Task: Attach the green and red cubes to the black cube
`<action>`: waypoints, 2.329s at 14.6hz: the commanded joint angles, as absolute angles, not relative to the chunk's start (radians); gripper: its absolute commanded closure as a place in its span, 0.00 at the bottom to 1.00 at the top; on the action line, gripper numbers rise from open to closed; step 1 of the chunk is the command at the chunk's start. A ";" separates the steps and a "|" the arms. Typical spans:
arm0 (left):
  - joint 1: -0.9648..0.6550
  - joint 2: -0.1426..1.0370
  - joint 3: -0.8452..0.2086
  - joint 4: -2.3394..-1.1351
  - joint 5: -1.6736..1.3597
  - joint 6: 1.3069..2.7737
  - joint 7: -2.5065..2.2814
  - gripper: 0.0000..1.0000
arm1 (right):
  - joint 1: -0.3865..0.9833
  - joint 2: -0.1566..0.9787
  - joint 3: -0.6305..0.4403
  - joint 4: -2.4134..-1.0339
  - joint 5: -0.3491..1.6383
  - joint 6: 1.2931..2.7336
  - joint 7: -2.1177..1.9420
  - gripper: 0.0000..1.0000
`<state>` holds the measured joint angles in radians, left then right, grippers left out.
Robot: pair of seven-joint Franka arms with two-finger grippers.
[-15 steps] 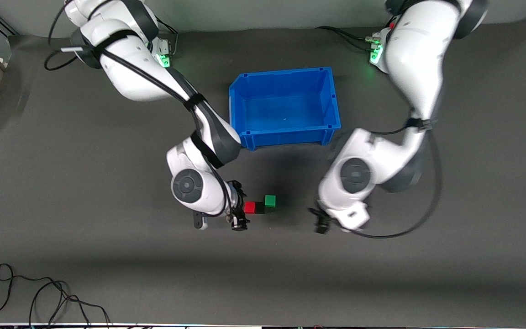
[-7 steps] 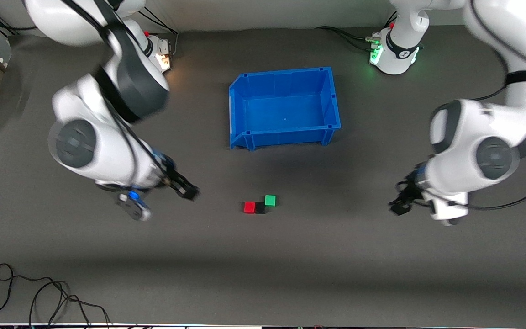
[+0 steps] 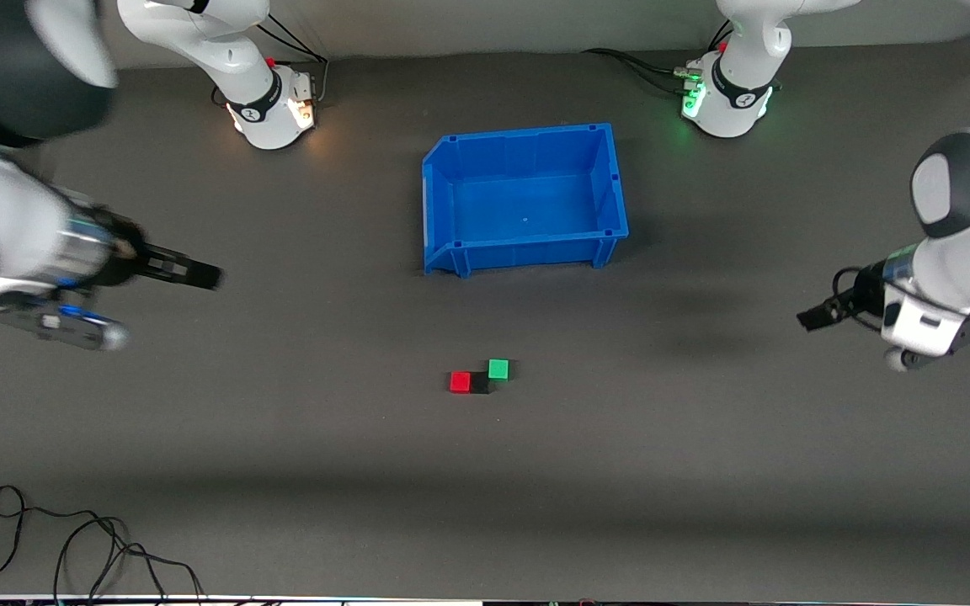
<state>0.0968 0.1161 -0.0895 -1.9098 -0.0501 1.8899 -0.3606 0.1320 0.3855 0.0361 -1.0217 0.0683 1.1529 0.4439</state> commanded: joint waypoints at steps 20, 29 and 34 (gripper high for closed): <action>0.112 0.041 -0.097 -1.589 0.011 1.591 -0.060 0.00 | 0.124 -0.015 -0.021 -1.729 0.029 1.710 0.112 0.00; 0.104 0.041 -0.094 -1.598 -0.026 1.592 -0.078 0.00 | 0.115 0.015 -0.023 -1.660 0.006 1.703 0.115 0.00; 0.110 0.041 -0.094 -1.597 -0.029 1.597 -0.080 0.00 | 0.095 -0.003 -0.012 -1.643 0.002 1.669 0.117 0.00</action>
<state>0.1077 0.0392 -0.0938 -1.6158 -0.0206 1.6141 -0.0751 0.0970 0.0106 -0.0167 -1.6554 0.0187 1.6894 0.1344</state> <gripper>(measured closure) 0.000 0.000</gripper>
